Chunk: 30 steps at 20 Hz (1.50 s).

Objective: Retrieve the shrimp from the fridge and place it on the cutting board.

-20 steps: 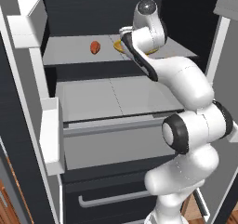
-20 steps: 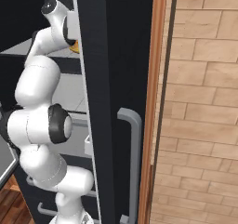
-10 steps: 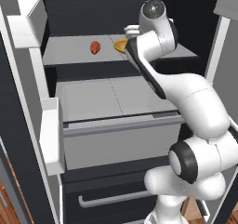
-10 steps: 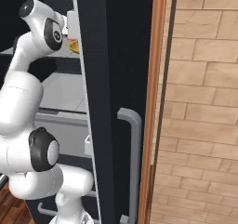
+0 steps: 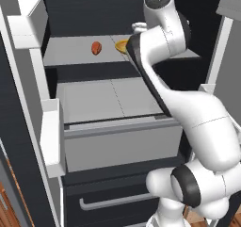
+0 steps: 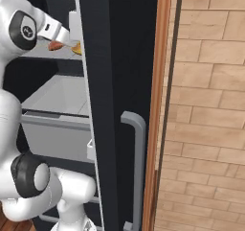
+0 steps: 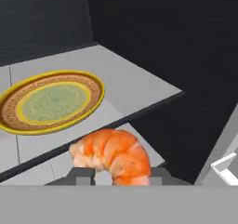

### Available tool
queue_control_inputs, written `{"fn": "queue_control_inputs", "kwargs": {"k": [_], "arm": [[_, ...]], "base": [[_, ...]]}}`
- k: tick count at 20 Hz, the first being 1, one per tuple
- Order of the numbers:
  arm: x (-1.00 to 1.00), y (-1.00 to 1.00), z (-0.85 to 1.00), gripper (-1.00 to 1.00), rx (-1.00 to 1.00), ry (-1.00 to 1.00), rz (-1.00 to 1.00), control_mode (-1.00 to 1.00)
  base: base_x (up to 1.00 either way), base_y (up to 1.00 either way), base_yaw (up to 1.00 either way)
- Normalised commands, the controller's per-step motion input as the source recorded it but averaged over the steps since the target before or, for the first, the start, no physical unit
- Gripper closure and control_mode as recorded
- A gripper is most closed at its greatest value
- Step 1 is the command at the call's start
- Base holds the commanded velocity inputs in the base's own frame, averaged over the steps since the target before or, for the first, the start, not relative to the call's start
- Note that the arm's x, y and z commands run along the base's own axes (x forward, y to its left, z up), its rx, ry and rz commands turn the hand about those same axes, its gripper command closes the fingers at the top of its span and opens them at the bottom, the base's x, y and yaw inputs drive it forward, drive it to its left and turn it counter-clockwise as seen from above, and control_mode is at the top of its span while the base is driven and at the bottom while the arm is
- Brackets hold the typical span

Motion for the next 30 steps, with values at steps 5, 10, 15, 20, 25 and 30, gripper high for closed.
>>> {"fn": "queue_control_inputs", "kwargs": {"k": [5, 10, 15, 20, 25, 30], "arm": [[-1.00, 0.00, 0.00, 1.00, 0.15, 0.10, -0.13, -1.00], [-1.00, 0.00, 0.00, 1.00, 0.17, 0.16, -0.03, -1.00], [-0.99, 0.00, -0.17, 1.00, 0.15, 0.17, -0.01, -1.00], [-0.70, 0.00, -0.60, 1.00, 0.01, 0.12, -0.03, -1.00], [-0.25, -0.09, -0.73, 1.00, 0.00, 0.17, -0.01, -1.00], [-0.03, -0.19, -0.52, 1.00, 0.00, 0.09, 0.00, -1.00]], "base": [[0.00, 0.00, 0.00], [0.00, 0.00, 0.00], [0.00, 0.00, 0.00], [0.00, 0.00, 0.00], [0.00, 0.00, 0.00], [0.00, 0.00, 0.00]]}}
